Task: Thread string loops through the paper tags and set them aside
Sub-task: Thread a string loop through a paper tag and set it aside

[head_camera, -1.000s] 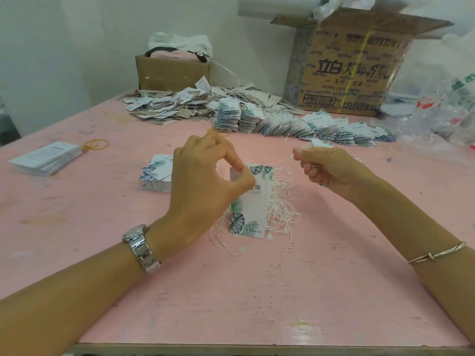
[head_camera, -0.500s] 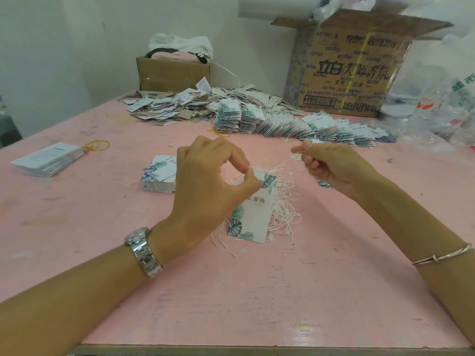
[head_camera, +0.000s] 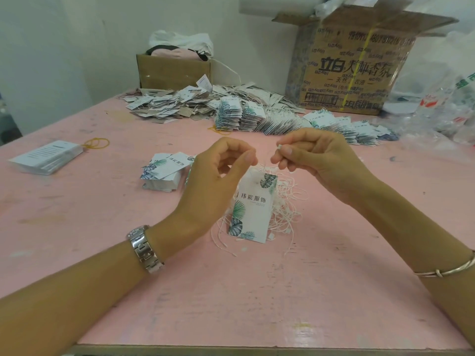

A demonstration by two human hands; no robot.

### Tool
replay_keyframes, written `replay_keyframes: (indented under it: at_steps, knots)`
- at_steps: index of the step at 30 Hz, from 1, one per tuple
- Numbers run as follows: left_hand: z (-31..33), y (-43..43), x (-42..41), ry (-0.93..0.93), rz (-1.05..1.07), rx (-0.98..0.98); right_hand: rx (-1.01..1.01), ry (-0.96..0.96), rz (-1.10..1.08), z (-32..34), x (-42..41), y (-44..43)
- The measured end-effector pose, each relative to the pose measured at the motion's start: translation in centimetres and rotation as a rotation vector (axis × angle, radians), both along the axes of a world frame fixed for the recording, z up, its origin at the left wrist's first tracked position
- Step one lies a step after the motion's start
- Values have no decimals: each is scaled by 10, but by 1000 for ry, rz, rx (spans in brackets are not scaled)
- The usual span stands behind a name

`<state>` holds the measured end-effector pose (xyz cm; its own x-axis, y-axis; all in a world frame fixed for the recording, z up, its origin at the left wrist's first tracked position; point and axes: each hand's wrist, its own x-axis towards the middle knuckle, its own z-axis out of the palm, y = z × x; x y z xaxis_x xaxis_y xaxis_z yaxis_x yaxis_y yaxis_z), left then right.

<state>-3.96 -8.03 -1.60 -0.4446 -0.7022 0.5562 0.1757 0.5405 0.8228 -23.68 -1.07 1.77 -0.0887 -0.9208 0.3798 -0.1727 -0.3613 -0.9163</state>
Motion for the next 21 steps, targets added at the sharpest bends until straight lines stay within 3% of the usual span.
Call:
replay_keyframes:
  at_steps: [8,21]
  knots:
    - [0,1,2,11,-13,-16,-44,169,-96,-4,12,2]
    - [-8,-6,-2,-99,69,-36,-16,276,-67,-5,17,2]
